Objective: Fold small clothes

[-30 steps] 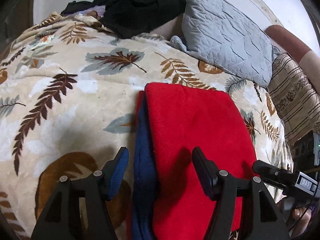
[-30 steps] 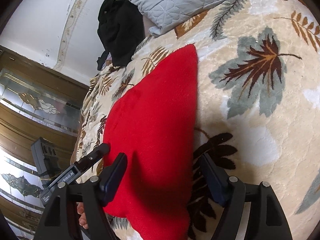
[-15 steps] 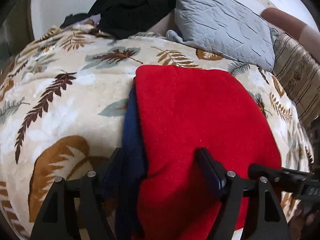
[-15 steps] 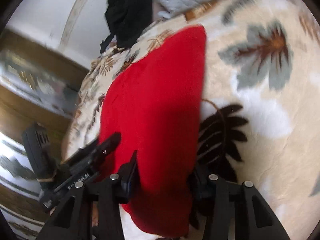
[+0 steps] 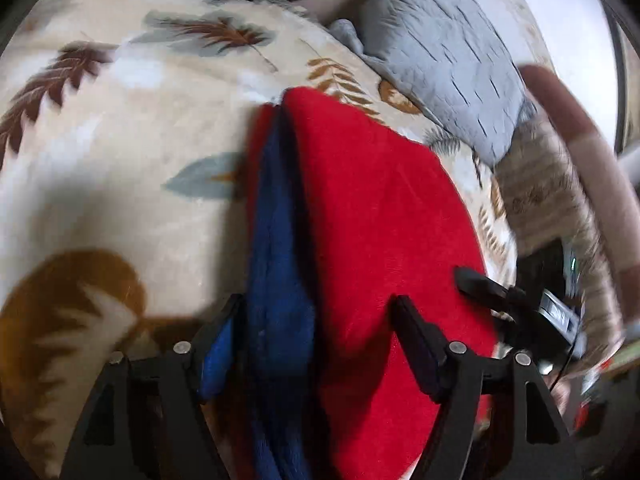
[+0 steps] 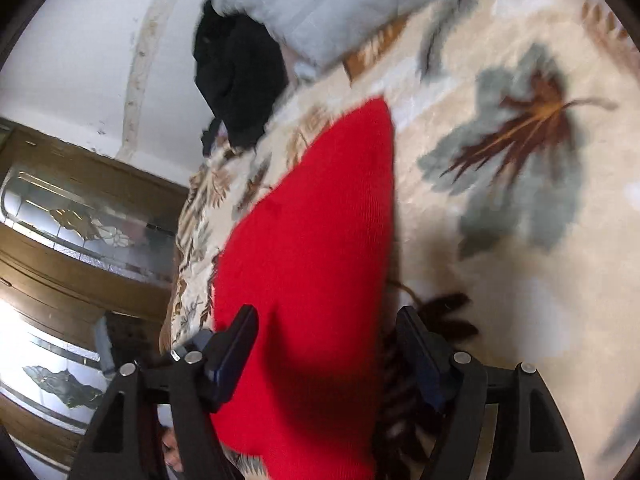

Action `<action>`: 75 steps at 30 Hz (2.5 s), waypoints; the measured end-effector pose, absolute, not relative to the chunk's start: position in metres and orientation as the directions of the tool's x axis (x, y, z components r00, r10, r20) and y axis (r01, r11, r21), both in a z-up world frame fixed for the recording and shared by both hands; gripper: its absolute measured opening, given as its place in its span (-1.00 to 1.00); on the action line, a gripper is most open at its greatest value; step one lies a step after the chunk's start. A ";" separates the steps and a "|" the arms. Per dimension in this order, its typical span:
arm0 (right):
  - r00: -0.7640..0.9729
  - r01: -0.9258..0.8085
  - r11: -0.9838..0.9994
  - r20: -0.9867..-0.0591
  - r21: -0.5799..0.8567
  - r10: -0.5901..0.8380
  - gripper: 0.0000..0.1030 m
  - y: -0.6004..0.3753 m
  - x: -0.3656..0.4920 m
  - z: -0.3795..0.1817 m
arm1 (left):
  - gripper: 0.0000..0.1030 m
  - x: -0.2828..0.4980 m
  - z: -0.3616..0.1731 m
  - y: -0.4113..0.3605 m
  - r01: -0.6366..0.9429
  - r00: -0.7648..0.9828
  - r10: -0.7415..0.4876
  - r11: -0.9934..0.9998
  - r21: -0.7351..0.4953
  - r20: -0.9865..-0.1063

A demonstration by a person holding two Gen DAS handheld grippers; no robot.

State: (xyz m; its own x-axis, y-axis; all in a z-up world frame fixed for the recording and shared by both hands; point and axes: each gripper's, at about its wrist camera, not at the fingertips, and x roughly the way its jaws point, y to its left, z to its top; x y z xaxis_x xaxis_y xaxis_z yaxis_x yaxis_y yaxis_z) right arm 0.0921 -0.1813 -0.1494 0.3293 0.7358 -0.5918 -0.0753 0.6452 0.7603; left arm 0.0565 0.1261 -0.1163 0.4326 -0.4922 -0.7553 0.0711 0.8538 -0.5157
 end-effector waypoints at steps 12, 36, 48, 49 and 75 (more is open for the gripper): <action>0.464 -0.322 0.791 -0.641 0.521 0.611 -0.18 -0.177 0.093 -0.047 | -0.35 0.075 -0.050 0.069 0.227 0.544 -0.554 0.821 -0.524 -0.630; 0.490 -0.125 0.829 -0.693 0.545 0.529 0.52 -0.225 0.070 -0.097 | 0.16 0.065 -0.069 0.011 0.115 0.537 -0.181 0.983 -0.141 -0.824; 0.565 -0.125 0.873 -0.689 0.472 0.454 0.56 -0.217 0.127 -0.063 | 0.27 0.045 -0.057 0.021 0.067 0.578 -0.109 0.994 -0.086 -0.808; 0.546 -0.100 0.871 -0.705 0.481 0.452 0.56 -0.219 0.134 -0.070 | 0.27 0.044 -0.057 0.023 0.063 0.577 -0.105 0.994 -0.084 -0.810; 0.658 -0.195 0.942 -0.676 0.272 0.331 0.77 -0.213 -0.009 -0.044 | 0.49 0.003 -0.033 0.017 -0.004 0.643 -0.011 1.000 -0.018 -0.766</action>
State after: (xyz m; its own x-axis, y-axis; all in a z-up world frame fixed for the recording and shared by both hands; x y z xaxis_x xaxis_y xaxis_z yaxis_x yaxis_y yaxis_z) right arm -0.0088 -0.2130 -0.0439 0.6583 0.3314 -0.6759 -0.1947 0.9423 0.2723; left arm 0.0033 0.0173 -0.0334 0.6427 -0.0112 -0.7660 -0.0041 0.9998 -0.0180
